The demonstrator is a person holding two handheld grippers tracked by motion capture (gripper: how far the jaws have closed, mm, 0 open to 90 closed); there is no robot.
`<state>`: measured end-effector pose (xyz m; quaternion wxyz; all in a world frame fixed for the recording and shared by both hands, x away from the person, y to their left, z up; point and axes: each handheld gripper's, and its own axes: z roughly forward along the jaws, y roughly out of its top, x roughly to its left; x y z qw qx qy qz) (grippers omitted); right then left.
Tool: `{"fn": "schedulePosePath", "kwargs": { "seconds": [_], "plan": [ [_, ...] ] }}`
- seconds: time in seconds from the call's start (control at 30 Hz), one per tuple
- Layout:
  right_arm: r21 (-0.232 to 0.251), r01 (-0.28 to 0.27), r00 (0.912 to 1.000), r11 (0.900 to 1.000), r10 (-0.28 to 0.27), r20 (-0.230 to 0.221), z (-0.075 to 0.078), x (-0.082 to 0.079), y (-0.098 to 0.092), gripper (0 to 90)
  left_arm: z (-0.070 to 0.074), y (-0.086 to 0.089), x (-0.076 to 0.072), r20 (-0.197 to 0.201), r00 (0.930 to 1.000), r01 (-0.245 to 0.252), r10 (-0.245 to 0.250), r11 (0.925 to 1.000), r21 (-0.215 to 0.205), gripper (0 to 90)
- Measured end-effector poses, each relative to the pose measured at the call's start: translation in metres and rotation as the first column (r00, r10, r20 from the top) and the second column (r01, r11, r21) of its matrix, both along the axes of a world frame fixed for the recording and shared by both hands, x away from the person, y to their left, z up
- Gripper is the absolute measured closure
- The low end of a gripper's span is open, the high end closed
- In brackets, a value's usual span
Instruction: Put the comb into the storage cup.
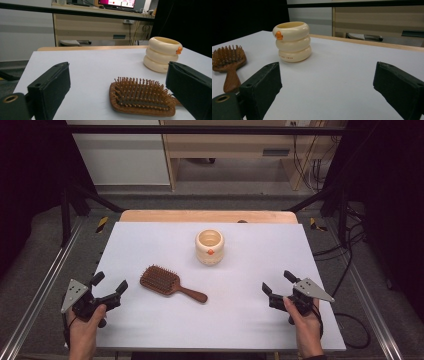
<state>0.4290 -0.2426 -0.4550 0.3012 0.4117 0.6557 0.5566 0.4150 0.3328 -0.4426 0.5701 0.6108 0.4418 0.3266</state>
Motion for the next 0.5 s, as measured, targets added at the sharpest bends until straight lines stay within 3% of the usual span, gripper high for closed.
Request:
{"fn": "schedulePosePath", "kwargs": {
  "seconds": [0.33, 0.5],
  "plan": [
    [-0.014, 0.02, 0.9989, 1.0, -0.019, 0.042, -0.0003, -0.0005, 0.0023, 7.0, 0.0002, 0.0007, 0.0, 0.005, 0.9999, -0.016, 0.016, 0.9999, -0.004, 5.8],
    [0.001, 0.025, 0.9982, 1.0, -0.025, 0.055, 0.0004, -0.0009, 0.0021, 6.9, 0.0005, 0.0009, 0.0, 0.009, 0.9998, -0.02, 0.02, 0.9998, -0.008, 3.7]
  ]
}}
